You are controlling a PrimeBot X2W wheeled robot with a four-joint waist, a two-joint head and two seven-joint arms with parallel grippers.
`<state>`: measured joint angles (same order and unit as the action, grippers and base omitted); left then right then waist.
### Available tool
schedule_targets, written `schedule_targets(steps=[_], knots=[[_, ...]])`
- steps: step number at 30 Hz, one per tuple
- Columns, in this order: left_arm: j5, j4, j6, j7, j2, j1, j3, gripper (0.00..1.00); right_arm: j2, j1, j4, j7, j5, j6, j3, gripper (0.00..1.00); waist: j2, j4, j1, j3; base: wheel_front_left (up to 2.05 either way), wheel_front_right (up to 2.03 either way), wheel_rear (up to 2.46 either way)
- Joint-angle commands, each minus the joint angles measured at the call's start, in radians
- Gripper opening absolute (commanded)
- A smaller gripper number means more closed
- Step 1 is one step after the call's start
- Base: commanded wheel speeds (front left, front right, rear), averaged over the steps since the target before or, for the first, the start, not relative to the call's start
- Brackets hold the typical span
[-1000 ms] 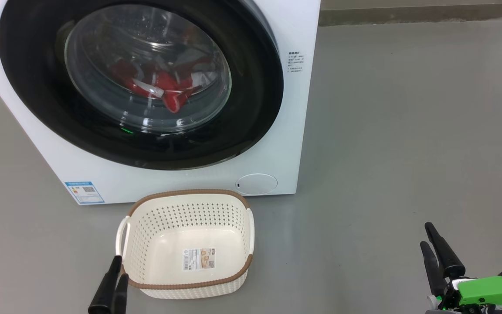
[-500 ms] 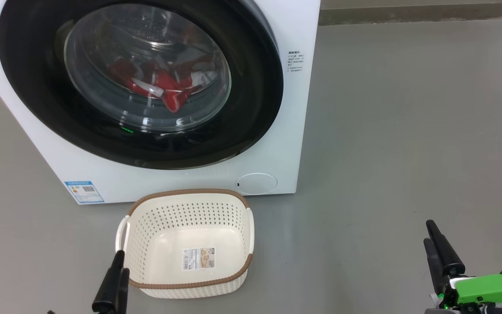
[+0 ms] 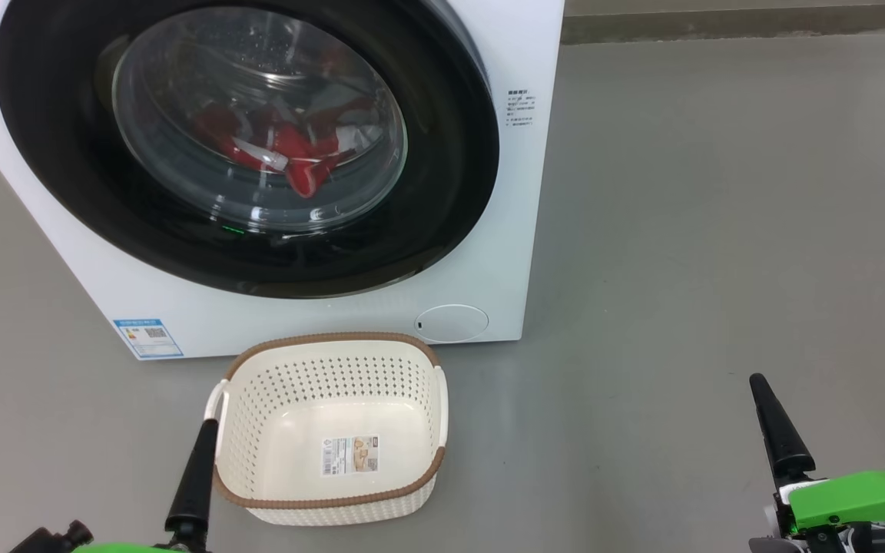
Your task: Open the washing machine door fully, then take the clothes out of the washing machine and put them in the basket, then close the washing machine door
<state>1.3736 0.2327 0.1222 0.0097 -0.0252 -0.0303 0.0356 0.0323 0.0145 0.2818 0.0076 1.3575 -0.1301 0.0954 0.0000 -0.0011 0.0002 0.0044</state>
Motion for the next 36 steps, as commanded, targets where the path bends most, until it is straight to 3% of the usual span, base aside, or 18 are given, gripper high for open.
schedule_targets(steps=[1, 22, 36], knots=[[-0.037, -0.038, 0.003, -0.011, -0.013, -0.044, 0.012, 1.0, 0.018, 0.046, -0.036, -0.011, -0.035, 0.0, -0.007, 1.0, 0.0, 0.0, -0.0001, 0.0, 0.0, 0.0, 0.0], [-0.491, -0.084, -0.004, -0.073, -0.023, -0.024, -0.037, 1.0, 0.024, 0.019, -0.059, -0.073, -0.47, 0.0, -0.048, 1.0, 0.0, 0.002, -0.0001, -0.016, 0.0, 0.0, 0.0], [-0.684, -0.096, -0.023, -0.112, -0.037, -0.009, -0.072, 1.0, 0.014, 0.004, -0.052, -0.111, -0.674, 0.0, -0.053, 1.0, 0.0, 0.005, -0.0001, -0.023, 0.0, 0.0, 0.0]])
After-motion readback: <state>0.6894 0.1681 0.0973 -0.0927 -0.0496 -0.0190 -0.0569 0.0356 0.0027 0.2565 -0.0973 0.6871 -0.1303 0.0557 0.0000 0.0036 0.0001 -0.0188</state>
